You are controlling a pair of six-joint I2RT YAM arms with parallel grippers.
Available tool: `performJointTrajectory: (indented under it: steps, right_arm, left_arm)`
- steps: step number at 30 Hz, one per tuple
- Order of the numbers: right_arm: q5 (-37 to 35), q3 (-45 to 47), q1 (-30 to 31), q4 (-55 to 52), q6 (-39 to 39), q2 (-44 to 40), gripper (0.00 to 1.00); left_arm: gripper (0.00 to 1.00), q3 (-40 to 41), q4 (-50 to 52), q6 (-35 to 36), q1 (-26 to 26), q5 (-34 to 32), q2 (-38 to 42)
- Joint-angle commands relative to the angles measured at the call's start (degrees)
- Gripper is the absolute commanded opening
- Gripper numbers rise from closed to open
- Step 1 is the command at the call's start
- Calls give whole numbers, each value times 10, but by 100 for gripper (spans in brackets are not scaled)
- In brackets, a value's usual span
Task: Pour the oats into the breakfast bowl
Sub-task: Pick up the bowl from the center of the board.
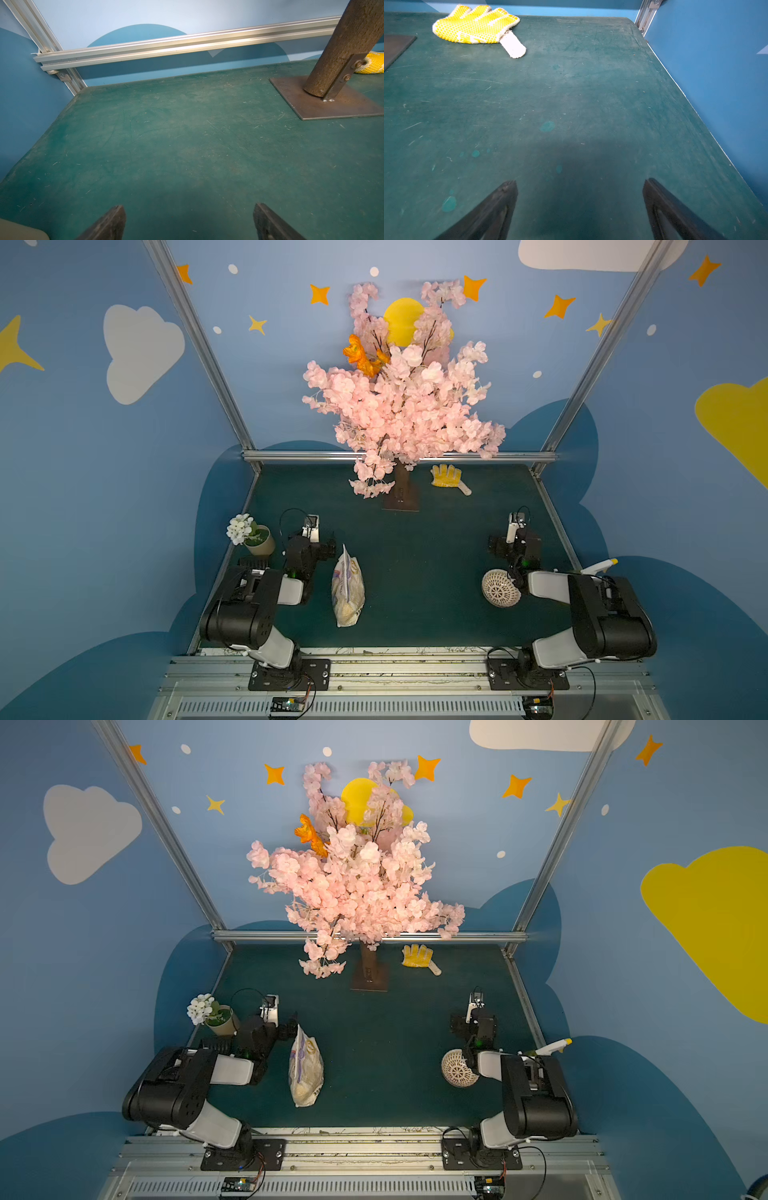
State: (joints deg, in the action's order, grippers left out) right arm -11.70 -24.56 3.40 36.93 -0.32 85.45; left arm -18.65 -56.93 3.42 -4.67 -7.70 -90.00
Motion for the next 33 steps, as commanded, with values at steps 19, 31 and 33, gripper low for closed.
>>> performJointTrajectory:
  steps: [19,31,33]
  right_arm:
    - [-39,-31,22,-43,-3,-50,98]
    - [331,-279,-186,-588,226,-123,98]
    - [409,-232,-257,-524,322,-157,98]
  left_arm:
    - [100,-1,18,4,-2,-7,48]
    - [100,8,306,-230,16,39,396]
    - [100,-13,324,-248,19,81,382]
